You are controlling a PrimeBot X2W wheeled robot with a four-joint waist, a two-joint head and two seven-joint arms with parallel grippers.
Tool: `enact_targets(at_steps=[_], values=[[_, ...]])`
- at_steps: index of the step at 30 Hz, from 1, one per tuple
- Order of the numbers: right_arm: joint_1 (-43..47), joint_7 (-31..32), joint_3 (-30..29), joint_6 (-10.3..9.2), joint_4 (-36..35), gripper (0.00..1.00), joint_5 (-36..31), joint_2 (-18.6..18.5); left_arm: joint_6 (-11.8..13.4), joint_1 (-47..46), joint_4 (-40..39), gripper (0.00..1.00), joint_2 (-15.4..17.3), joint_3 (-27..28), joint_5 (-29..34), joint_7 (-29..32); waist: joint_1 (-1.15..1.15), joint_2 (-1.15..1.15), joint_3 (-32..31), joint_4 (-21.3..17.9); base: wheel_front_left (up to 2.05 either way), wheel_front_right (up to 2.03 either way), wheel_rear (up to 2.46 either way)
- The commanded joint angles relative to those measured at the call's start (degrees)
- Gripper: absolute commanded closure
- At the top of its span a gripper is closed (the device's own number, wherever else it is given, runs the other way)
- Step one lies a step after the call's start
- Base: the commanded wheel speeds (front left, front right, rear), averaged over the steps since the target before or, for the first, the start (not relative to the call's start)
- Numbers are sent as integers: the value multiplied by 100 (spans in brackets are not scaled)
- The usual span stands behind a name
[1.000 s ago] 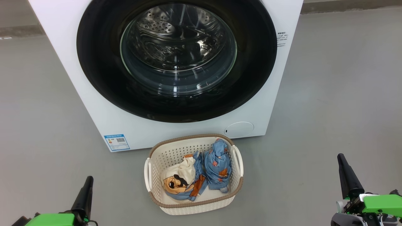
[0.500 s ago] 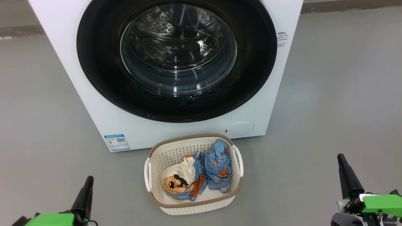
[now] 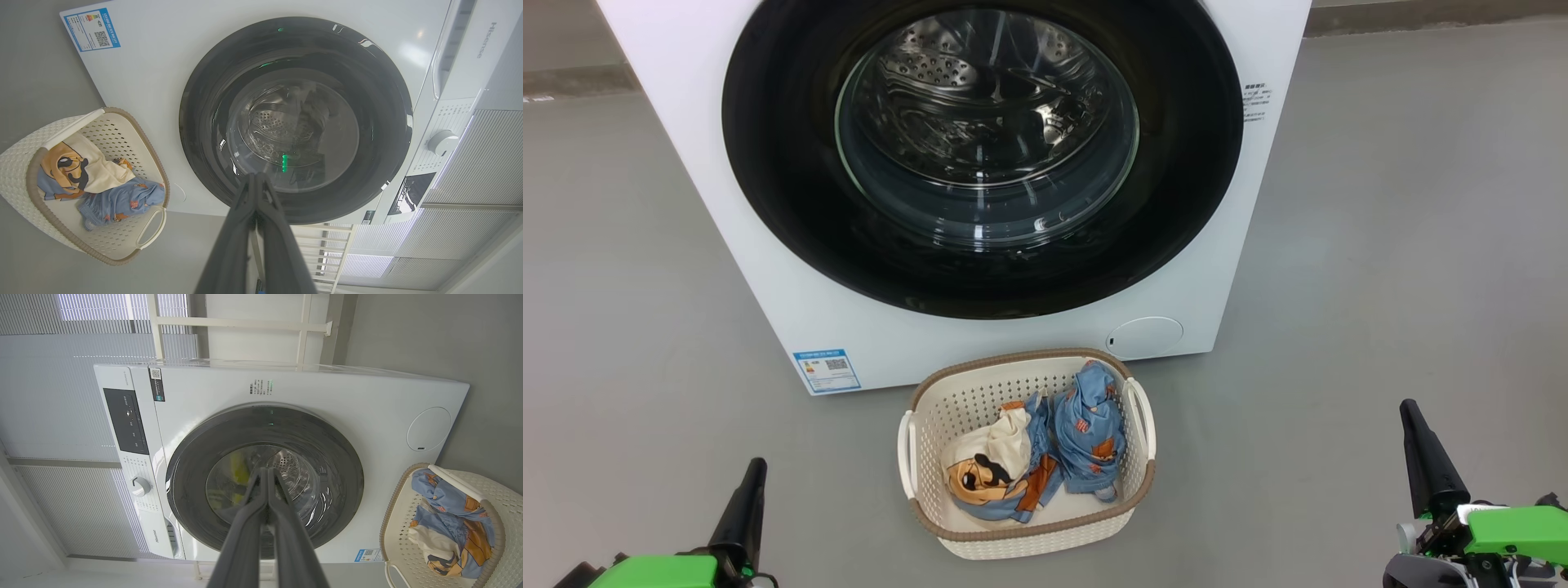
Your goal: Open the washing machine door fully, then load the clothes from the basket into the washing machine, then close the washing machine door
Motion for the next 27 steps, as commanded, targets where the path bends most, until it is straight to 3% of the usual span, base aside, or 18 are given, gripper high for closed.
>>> enact_targets(at_steps=[1,21,22,27], values=[[-231,35,104,7,-170,100,-15,-49,9,-243,-153,100,81,207,85,27,0,0,0,0,0,0,0],[-231,37,101,7,-169,100,-17,-47,10,-244,-153,100,65,229,104,44,0,0,0,0,0,0,0],[-231,37,101,7,-169,0,-17,-47,11,-244,-153,0,64,230,105,45,0,0,0,0,0,0,0],[82,-25,26,0,156,0,-7,45,-1,95,114,0,-86,9,52,-19,0,0,6,1,0,0,0]])
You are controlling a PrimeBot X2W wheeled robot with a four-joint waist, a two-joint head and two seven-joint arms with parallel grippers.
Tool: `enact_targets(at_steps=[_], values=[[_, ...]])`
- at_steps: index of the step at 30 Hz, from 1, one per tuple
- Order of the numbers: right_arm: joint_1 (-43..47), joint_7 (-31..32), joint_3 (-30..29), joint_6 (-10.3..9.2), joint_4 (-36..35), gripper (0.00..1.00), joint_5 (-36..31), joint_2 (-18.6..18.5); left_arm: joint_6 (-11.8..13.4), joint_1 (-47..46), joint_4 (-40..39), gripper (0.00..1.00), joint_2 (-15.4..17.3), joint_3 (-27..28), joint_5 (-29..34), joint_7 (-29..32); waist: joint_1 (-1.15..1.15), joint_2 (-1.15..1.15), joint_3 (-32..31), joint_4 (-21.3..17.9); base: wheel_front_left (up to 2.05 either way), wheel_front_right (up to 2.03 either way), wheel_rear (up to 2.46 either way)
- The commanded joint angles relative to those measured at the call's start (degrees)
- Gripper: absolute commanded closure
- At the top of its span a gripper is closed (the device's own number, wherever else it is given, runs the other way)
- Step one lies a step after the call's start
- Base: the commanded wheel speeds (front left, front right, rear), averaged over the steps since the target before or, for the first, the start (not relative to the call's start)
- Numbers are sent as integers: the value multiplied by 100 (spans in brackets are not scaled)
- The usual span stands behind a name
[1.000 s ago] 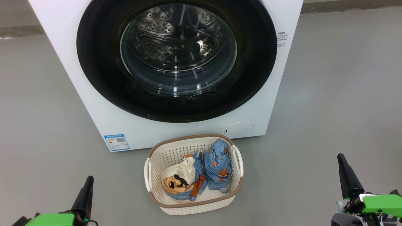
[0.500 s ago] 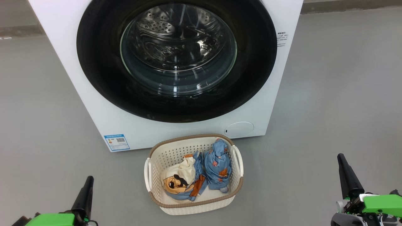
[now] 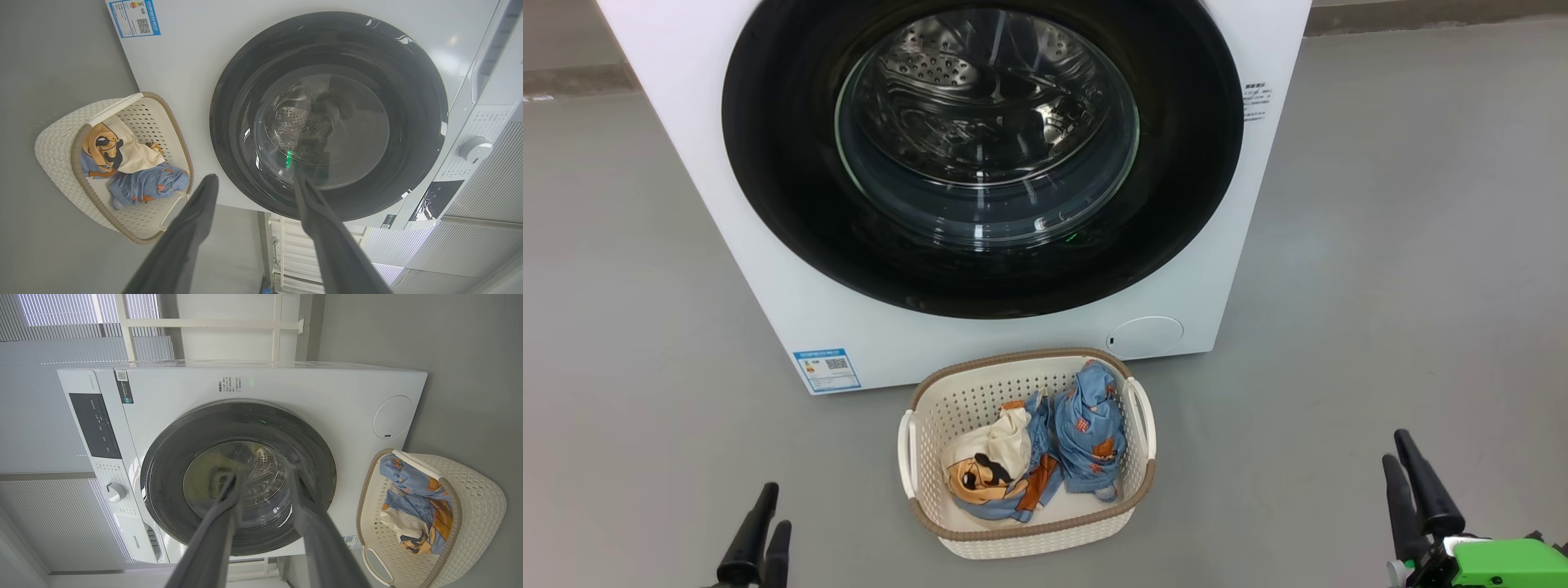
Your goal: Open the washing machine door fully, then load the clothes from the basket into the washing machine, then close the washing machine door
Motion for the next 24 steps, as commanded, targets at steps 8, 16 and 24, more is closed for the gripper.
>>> enact_targets(at_steps=[8,16,24], values=[[-143,-170,94,1,-175,0,-133,-32,-8,-119,-245,0,102,13,144,-143,1,0,1,19,0,0,0],[-200,-296,174,1,-200,0,-663,-80,-12,-130,-353,0,213,-37,586,-263,0,0,4,40,0,0,0],[-239,-405,267,1,-225,0,-1302,-110,-16,-128,-400,0,251,-57,1175,-361,0,0,6,57,0,0,0]])
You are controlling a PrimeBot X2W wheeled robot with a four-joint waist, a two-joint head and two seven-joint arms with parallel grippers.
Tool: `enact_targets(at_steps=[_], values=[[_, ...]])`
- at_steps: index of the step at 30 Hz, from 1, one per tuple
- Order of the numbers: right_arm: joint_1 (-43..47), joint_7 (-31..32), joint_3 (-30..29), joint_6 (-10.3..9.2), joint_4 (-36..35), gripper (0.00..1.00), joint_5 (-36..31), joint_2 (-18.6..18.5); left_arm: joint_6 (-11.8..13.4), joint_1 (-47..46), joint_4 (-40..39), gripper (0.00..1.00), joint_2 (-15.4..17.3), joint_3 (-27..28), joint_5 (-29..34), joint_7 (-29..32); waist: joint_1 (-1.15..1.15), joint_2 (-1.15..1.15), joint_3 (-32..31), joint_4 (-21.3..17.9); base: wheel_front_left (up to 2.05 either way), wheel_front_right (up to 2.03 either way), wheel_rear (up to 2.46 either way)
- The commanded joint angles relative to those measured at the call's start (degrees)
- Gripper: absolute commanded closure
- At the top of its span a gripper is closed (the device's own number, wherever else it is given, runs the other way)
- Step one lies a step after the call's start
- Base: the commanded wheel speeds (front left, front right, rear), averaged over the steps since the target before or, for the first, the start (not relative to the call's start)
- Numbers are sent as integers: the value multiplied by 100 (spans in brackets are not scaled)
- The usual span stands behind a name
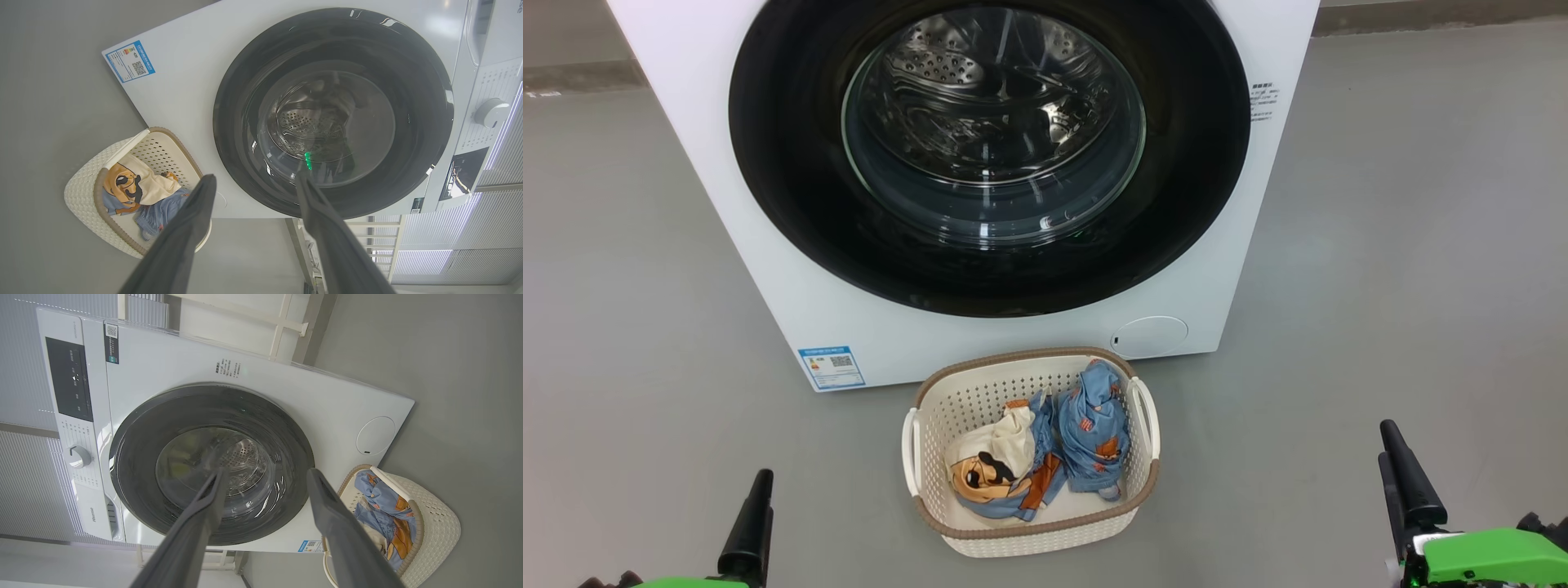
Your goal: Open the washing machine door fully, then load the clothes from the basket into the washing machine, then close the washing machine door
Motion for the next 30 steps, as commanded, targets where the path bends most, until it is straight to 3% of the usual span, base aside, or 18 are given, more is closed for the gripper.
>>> enact_targets(at_steps=[1,30], values=[[-272,-57,66,1,-168,0,-174,-70,-15,-170,-184,0,144,50,158,-62,0,0,0,3,0,0,0],[-440,-507,366,3,-151,0,-2390,-116,-30,-245,-396,0,280,-53,2206,-469,0,0,123,76,0,0,0]])
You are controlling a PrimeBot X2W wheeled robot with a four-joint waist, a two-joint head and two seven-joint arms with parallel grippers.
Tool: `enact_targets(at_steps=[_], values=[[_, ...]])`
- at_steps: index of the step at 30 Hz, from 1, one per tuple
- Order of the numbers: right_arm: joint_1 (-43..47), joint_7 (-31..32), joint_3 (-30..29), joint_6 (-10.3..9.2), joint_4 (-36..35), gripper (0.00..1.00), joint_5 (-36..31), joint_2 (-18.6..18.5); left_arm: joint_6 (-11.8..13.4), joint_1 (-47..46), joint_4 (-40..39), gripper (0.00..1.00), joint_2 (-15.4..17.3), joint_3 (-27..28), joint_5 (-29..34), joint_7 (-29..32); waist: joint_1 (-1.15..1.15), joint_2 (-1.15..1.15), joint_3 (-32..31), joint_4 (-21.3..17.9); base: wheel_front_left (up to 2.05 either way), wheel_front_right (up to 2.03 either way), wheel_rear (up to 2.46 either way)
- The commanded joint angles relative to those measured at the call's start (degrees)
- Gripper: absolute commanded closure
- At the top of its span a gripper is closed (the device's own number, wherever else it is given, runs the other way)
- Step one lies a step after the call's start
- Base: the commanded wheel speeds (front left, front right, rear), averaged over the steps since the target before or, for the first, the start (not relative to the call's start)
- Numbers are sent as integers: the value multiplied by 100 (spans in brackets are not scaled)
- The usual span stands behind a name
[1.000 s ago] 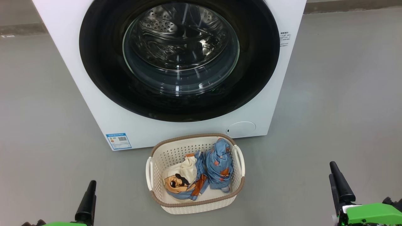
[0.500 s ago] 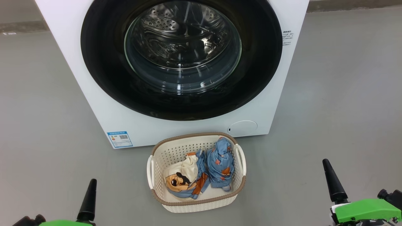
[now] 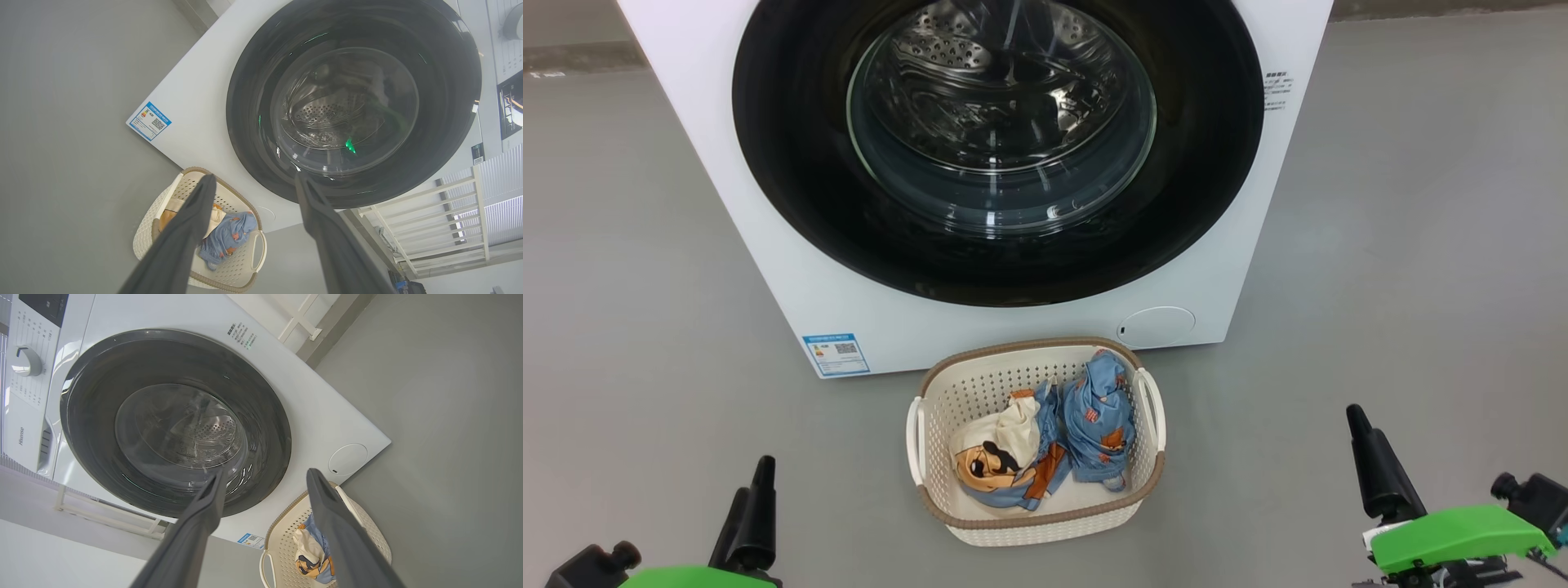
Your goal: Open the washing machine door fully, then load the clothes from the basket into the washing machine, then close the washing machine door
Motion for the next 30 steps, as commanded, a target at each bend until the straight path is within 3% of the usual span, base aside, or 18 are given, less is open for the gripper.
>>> enact_targets(at_steps=[1,30], values=[[-277,-77,100,3,-153,0,-216,-83,-30,-245,-185,0,145,90,191,-72,0,0,7,3,0,0,0],[-425,-512,342,5,-6,0,-1983,-148,-45,-314,-317,0,276,53,2146,-466,0,0,84,70,0,0,0]])
